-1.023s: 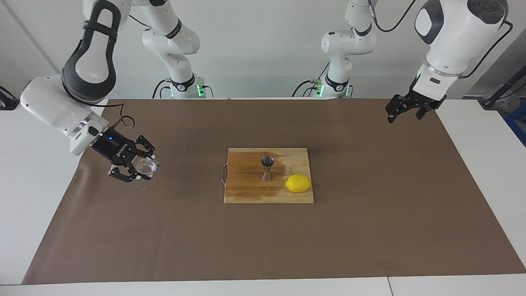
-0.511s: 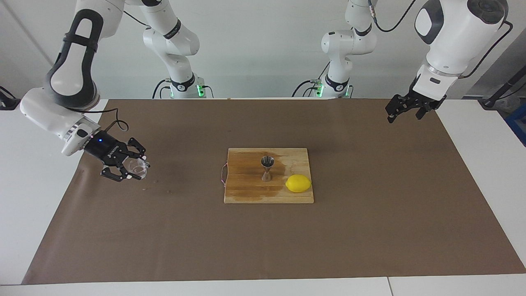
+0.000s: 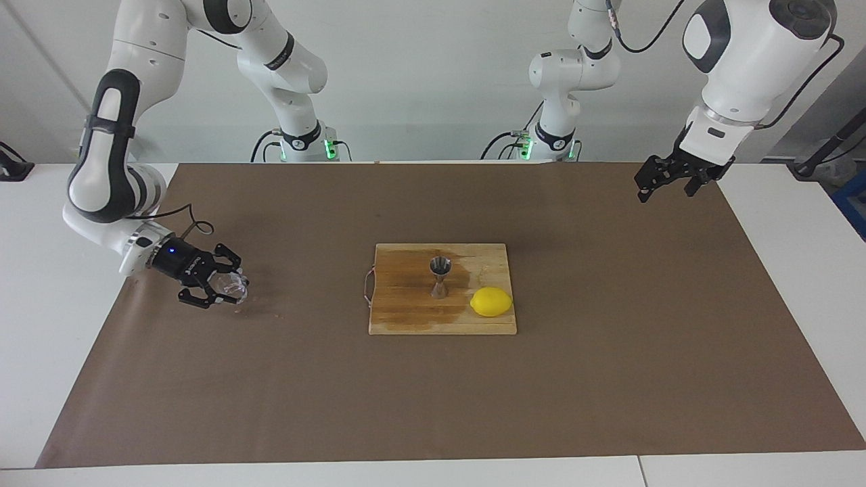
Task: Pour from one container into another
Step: 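Carry the glass cup with the right gripper off the board, then lower the glass cup onto the table and open the right gripper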
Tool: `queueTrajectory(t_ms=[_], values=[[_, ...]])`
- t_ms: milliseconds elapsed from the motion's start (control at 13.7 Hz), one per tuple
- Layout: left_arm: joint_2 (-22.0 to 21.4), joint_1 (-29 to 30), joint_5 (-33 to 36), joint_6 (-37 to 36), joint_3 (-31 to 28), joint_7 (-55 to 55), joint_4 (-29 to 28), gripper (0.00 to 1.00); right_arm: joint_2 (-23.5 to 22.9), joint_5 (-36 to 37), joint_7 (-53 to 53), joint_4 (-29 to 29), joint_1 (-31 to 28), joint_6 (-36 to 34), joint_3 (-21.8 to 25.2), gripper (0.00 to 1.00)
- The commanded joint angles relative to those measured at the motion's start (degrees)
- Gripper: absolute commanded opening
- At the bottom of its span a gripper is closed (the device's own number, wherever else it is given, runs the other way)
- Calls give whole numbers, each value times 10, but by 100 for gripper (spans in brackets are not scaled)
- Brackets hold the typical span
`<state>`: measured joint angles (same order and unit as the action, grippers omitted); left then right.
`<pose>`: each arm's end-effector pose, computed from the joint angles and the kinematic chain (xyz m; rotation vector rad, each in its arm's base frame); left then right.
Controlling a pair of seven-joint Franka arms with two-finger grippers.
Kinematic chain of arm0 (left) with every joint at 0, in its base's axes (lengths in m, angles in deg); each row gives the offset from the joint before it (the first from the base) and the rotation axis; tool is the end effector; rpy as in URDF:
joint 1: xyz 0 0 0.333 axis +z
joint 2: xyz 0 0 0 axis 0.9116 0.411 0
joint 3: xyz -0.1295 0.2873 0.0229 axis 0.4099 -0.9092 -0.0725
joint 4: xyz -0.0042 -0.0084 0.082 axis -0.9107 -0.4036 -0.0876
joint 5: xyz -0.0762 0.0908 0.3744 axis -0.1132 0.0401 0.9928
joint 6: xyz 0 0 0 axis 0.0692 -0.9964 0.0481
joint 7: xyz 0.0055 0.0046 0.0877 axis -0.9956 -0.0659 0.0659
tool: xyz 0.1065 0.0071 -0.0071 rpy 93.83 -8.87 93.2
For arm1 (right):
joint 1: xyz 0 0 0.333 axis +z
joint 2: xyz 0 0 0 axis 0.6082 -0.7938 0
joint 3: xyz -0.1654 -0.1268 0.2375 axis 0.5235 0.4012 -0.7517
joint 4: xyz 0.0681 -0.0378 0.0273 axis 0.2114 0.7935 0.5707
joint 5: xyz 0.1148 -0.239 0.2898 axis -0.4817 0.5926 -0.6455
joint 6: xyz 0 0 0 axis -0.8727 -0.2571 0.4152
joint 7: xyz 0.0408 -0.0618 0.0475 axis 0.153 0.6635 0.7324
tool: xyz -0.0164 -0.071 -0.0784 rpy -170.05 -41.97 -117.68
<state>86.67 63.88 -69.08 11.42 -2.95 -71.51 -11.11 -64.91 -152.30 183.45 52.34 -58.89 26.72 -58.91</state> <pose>0.5585 -0.0358 0.6003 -3.1145 -0.0774 0.0430 0.5642 -0.1562 0.2565 -1.8576 -1.2749 -1.1526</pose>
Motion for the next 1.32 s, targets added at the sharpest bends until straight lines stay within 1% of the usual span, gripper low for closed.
queueTrajectory(t_ms=[0, 365, 511, 658, 731, 804, 950, 1023, 1096, 1169, 1242], values=[[-18, 2, 8, 4, 1, 6, -21, 100, -4, -34, 31, 16, -19, -6, -10, 12], [-18, 2, 8, 4, 1, 6, -21, 100, -10, -43, 56, 27, -33, -2, -8, 12], [-18, 2, 8, 4, 1, 6, -21, 100, -21, -42, 71, 26, -38, -2, -8, 16], [-18, 2, 8, 4, 1, 6, -21, 100, -23, -41, 74, 26, -39, -2, -8, 16], [-18, 2, 8, 3, 1, 6, -21, 100, -23, -41, 80, 26, -39, -2, -8, 20], [-18, 2, 8, 4, 1, 6, -21, 100, -23, -39, 81, 26, -38, -2, -8, 27], [-18, 2, 8, 3, 1, 6, -21, 100, -23, -37, 82, 26, -38, -2, -8, 47], [-18, 2, 8, 4, 1, 6, -21, 100, -23, -36, 82, 26, -38, -2, -8, 52], [-18, 2, 8, 4, 1, 6, -21, 100, -23, -34, 81, 26, -38, -2, -8, 59], [-18, 2, 8, 3, 1, 6, -21, 100, -23, -34, 81, 26, -37, -2, -8, 62], [-18, 2, 8, 4, 1, 6, -21, 100, -23, -34, 81, 26, -37, -2, -8, 68]])
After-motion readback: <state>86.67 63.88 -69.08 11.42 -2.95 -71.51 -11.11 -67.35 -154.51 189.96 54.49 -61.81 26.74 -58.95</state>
